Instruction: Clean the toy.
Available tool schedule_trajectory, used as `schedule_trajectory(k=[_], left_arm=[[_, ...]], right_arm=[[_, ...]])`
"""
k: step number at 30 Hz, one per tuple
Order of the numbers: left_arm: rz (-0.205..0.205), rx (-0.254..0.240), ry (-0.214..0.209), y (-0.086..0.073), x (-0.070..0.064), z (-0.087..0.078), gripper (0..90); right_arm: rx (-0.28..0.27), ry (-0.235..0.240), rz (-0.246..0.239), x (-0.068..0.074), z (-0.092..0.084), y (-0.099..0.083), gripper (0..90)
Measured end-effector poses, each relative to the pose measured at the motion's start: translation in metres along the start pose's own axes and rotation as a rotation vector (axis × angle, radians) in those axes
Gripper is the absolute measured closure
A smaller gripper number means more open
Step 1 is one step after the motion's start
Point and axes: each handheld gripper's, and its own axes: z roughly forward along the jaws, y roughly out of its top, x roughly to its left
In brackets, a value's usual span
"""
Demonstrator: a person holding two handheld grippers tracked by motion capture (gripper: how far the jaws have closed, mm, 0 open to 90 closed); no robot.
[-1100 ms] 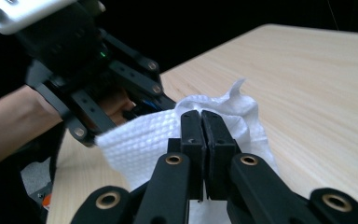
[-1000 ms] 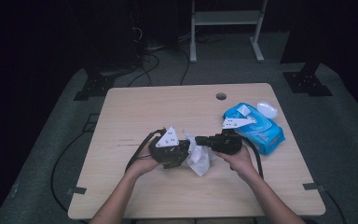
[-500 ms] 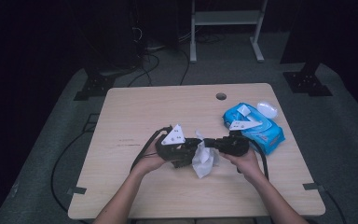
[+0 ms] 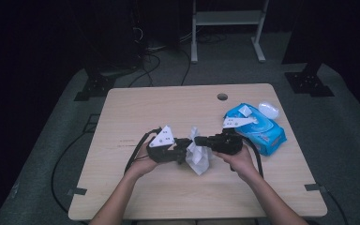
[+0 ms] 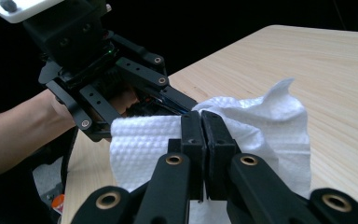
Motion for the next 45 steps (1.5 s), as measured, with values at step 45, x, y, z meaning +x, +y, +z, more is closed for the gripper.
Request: schedule_trajectory(k=[45], left_arm=[[-0.163,0.147,0.128,-0.060,0.029,-0.005,37.0]], right_arm=[[0.171,-0.143,-0.118,-0.017,0.078,-0.005,86.8]])
